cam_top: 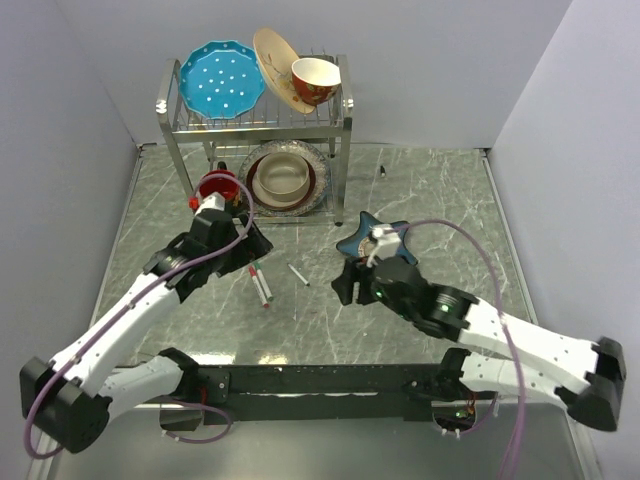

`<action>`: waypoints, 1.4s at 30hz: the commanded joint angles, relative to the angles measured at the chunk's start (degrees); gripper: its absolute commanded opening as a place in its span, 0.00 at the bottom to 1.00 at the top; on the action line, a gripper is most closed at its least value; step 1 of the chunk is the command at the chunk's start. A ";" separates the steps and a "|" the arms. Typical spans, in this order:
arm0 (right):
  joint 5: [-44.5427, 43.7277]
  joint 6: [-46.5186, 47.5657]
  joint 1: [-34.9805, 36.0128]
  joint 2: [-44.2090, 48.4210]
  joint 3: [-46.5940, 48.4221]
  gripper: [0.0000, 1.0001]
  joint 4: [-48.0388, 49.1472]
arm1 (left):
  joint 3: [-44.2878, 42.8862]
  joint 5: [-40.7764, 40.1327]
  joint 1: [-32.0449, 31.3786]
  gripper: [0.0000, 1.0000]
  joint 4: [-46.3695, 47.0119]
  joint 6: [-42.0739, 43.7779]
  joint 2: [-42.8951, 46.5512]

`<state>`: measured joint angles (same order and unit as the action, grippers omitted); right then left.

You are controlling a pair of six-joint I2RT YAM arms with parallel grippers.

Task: Insert the pens into the pen caps

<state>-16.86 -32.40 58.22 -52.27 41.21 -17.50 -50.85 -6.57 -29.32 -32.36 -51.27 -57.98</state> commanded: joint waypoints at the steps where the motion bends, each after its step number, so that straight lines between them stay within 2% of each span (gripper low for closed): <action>1: 1.56 6.81 -0.91 -11.32 7.99 0.73 4.57 | 0.57 -0.20 0.05 0.95 2.83 4.77 7.87; 8: 4.29 13.33 -3.02 -27.69 19.51 0.66 3.52 | 3.03 -1.60 0.14 0.96 0.90 8.89 16.04; 15: 6.31 14.65 -6.01 -42.64 29.96 0.50 1.42 | 6.73 -3.36 0.14 0.96 0.10 10.84 24.47; 19: 7.98 15.18 -6.10 -49.49 33.93 0.49 0.10 | 6.38 -4.32 0.14 0.96 -0.42 10.93 28.52; 29: 9.65 16.23 -6.10 -60.49 41.14 0.43 -3.16 | 8.05 -8.63 0.05 0.97 -0.07 9.78 40.21; 37: 8.43 16.85 -6.10 -66.63 45.09 0.41 -5.44 | 8.31 -8.90 0.05 0.97 0.19 10.13 41.63; 42: 7.46 16.41 -5.83 -68.40 45.45 0.29 -6.94 | 8.05 -7.94 0.05 0.96 0.10 10.57 40.92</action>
<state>-7.97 -16.40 52.12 -119.33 84.79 -22.74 -42.70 -14.52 -29.32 -33.69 -42.02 -16.71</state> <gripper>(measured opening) 0.352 0.966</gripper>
